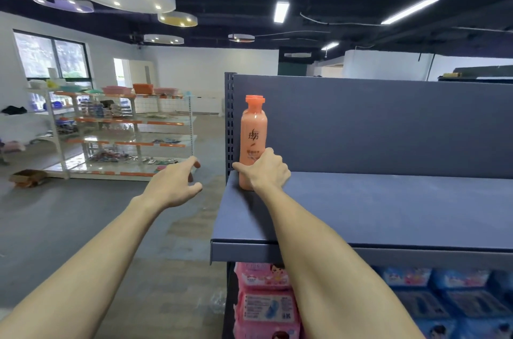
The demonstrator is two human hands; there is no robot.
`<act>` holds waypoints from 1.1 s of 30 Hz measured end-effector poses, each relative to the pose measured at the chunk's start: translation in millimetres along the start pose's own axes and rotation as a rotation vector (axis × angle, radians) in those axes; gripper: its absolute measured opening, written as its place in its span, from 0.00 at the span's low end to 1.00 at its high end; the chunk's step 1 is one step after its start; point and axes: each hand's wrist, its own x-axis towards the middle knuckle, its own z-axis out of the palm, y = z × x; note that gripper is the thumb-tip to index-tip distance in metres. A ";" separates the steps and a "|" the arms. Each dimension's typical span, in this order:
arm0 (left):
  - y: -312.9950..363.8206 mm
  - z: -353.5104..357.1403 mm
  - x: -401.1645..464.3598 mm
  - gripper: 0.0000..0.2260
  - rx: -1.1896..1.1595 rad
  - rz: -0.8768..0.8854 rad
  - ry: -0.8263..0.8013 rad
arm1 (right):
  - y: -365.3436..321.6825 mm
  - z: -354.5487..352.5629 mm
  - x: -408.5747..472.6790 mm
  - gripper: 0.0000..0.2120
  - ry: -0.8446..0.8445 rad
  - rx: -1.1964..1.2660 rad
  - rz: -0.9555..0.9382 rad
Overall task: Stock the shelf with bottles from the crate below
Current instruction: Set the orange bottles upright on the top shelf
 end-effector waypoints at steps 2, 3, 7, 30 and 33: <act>-4.6 -1.1 -5.7 0.19 0.000 -0.012 0.004 | 0.2 1.2 1.7 0.33 -0.014 0.012 0.002; -7.6 -0.6 -8.1 0.19 0.008 -0.015 0.003 | -0.3 2.1 3.2 0.34 -0.022 0.018 0.000; -13.9 -4.5 -13.6 0.20 0.094 0.015 -0.022 | 0.1 6.8 9.0 0.34 -0.028 0.034 0.002; 84.2 -40.4 -12.8 0.15 0.305 0.203 -0.020 | 61.4 -78.6 -23.7 0.31 0.011 -0.464 -0.479; 111.2 -32.5 -7.9 0.15 0.304 0.244 -0.022 | 85.3 -105.2 -23.4 0.30 0.034 -0.681 -0.587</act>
